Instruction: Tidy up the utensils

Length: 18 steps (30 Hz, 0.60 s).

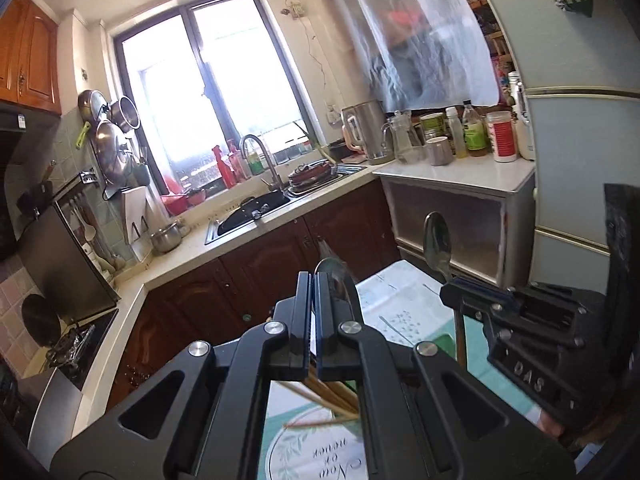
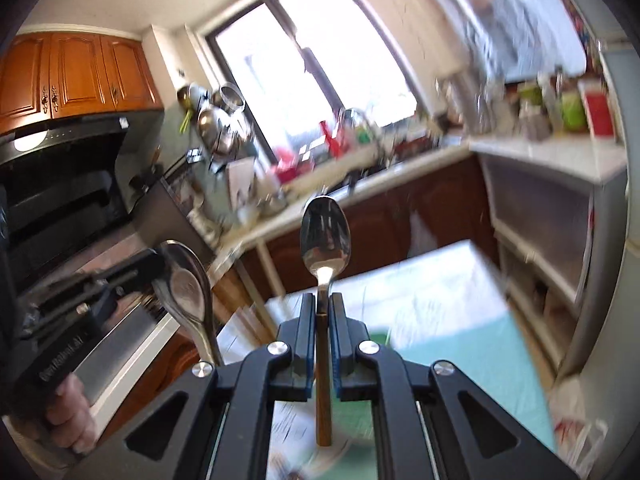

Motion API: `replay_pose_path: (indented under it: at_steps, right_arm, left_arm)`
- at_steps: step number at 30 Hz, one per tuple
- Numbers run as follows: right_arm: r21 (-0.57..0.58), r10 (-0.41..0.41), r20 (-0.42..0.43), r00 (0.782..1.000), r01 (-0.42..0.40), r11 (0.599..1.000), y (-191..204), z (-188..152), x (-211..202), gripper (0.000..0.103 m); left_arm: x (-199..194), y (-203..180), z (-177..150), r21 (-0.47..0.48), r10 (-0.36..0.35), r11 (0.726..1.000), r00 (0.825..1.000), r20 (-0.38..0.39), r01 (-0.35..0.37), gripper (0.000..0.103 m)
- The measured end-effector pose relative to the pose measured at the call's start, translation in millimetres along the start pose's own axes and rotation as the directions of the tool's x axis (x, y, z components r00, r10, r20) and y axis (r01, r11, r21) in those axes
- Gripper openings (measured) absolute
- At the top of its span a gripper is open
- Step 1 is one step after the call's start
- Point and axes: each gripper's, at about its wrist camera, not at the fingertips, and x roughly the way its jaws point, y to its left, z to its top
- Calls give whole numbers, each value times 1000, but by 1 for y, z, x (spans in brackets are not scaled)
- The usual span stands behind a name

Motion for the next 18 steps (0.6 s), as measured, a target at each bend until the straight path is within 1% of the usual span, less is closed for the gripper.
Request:
replay_pose_path:
  at_steps: [1, 3, 5, 10, 13, 18]
  right_arm:
    - [-22, -5, 32, 999, 6, 1000, 1, 0, 6, 6]
    - [-60, -10, 69, 998, 14, 998, -1, -1, 17, 6]
    - [-92, -3, 84, 996, 11, 996, -1, -5, 28, 6]
    - [-196, -3, 81, 997, 19, 981, -5, -26, 46, 6]
    - [-246, -4, 82, 997, 24, 969, -4, -39, 46, 6]
    - [-296, -1, 62, 998, 19, 955, 0, -51, 47, 6]
  left_arm:
    - [8, -1, 0, -2, 2, 1000, 1000, -2, -2, 0]
    - [25, -2, -2, -6, 2, 1000, 1000, -7, -2, 0]
    - [39, -7, -7, 5, -7, 1000, 1000, -13, 7, 0]
    - [66, -28, -23, 74, -32, 997, 999, -25, 34, 0]
    - [76, -40, -32, 111, -47, 993, 998, -43, 52, 0]
    - [91, -53, -47, 116, -80, 989, 992, -102, 92, 0]
